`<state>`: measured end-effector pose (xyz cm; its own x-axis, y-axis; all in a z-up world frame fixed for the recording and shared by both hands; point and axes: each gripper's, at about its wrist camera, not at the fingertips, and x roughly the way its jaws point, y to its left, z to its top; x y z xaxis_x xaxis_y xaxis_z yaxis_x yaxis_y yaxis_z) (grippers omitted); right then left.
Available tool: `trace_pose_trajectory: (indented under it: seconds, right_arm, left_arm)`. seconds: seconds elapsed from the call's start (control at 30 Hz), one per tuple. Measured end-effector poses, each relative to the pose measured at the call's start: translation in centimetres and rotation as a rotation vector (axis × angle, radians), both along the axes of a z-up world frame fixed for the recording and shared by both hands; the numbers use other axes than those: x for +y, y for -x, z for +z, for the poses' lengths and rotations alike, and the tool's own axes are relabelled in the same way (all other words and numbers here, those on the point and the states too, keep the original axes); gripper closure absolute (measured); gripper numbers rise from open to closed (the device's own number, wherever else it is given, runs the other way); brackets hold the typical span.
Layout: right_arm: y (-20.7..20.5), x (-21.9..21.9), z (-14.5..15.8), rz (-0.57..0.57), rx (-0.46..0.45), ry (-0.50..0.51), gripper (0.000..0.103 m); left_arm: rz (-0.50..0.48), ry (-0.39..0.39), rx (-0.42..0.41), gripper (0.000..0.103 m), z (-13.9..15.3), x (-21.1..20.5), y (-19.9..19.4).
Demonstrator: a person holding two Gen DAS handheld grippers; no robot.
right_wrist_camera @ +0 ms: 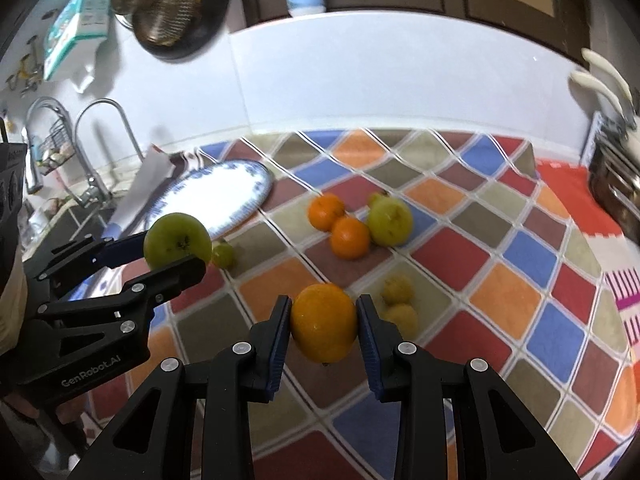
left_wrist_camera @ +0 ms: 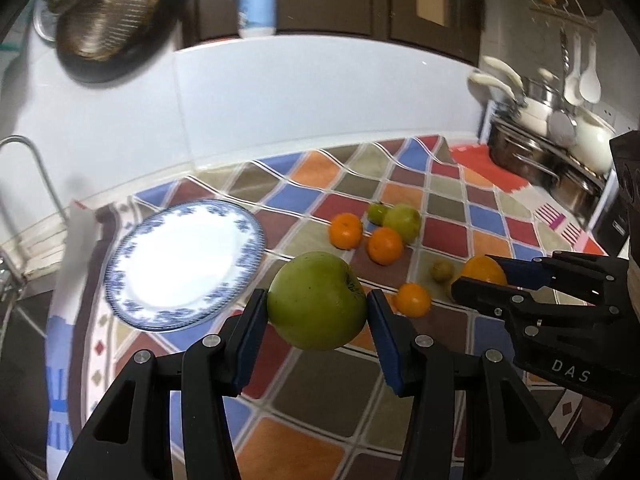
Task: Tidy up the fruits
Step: 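Carry apple and orange to the plate and open both tools to release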
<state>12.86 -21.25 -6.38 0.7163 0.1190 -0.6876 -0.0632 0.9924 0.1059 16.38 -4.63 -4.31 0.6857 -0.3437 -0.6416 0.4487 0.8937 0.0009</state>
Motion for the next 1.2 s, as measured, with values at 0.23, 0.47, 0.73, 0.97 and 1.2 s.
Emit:
trace_pose_trajectory:
  seconds: [0.23,0.47,0.73,0.97,1.2]
  right_arm:
    - [-1.6,2.9,2.0,0.078,-0.059,-0.004,0.069]
    - [-4.3,5.9,3.3,0.149,-0.102,0.015,0.069]
    - [-8.9,8.9,3.4,0.202,-0.103,0.041,0.069]
    - [-13.9,11.1,3.0,0.241,-0.066,0.034,0.069]
    - [-19.3,12.9,1.2,0.288,0.026,0.020,0.069]
  left_arm:
    - [0.083,-0.010,-0.043,0.053,1.7,3.1,-0.6]
    - [0.143,-0.056,-0.094,0.053,2.6,5.7,-2.0]
    - [0.193,-0.085,-0.098,0.053,2.3,8.4,-5.6]
    - [0.227,-0.090,-0.069,0.053,1.3,10.1,-9.5]
    - [0.243,-0.073,-0.004,0.053,-0.3,11.1,-13.9]
